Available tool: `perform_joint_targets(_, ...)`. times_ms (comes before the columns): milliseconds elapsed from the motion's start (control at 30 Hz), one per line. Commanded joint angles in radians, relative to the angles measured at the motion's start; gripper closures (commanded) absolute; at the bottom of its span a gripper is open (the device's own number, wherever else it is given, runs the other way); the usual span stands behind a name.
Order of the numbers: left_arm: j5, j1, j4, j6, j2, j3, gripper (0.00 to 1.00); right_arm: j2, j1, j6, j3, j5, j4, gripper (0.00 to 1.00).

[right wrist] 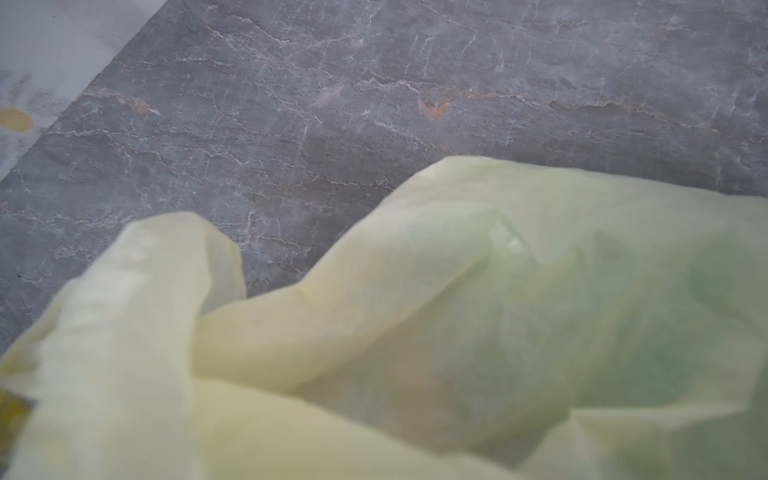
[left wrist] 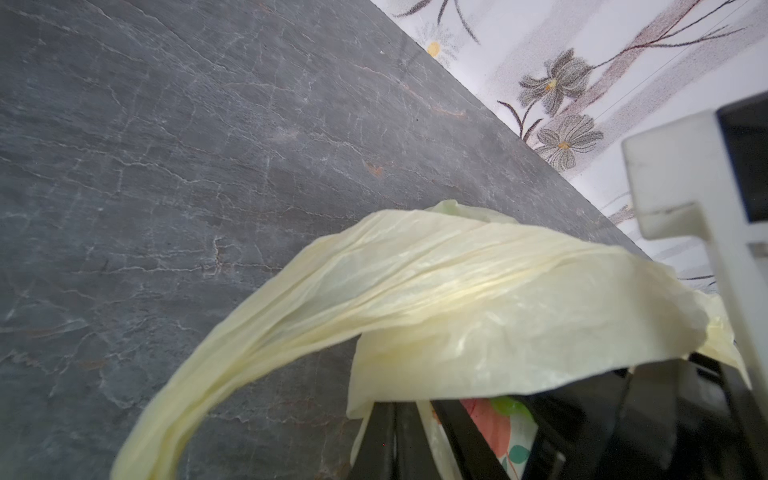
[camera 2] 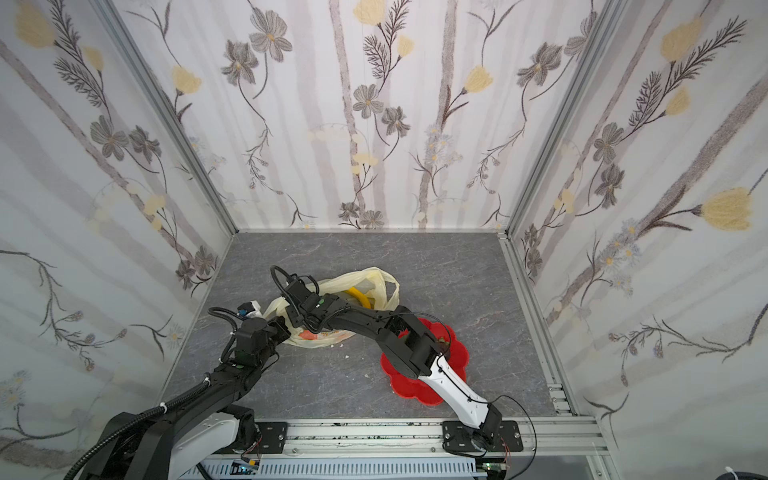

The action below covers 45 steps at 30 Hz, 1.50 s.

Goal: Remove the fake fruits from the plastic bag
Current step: 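Move the right gripper back into the bag toward the red strawberry, then close the right gripper on the red strawberry inside the bag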

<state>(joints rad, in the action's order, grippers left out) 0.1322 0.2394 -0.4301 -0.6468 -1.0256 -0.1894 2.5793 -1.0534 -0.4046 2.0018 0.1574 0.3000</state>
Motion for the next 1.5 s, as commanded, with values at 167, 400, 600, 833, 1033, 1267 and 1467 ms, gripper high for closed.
perform_joint_targets(167,0.033,-0.001,-0.026,0.004,0.011,0.005,1.00,-0.003,0.026,0.024,-0.006,0.040,0.094,0.45)
perform_joint_targets(400,0.037,-0.002,-0.026,0.007,0.008,0.004,1.00,-0.008,0.032,0.020,-0.040,0.010,0.072,0.41)
perform_joint_targets(600,0.038,-0.003,-0.027,0.007,0.010,0.005,1.00,0.011,0.036,0.015,-0.034,0.001,0.068,0.39)
perform_joint_targets(833,0.040,-0.002,-0.027,0.009,0.004,0.004,1.00,-0.003,0.040,0.010,-0.035,-0.013,0.071,0.51)
perform_joint_targets(1033,0.031,-0.003,-0.028,0.015,-0.004,-0.001,1.00,-0.069,0.038,-0.001,-0.082,-0.039,0.042,0.53)
perform_joint_targets(1267,0.014,-0.002,-0.033,0.021,-0.021,-0.008,1.00,-0.199,0.037,-0.027,-0.223,-0.076,-0.065,0.54)
perform_joint_targets(1467,0.007,-0.002,-0.036,0.022,-0.031,-0.010,1.00,-0.322,0.037,-0.066,-0.383,-0.101,-0.189,0.55)
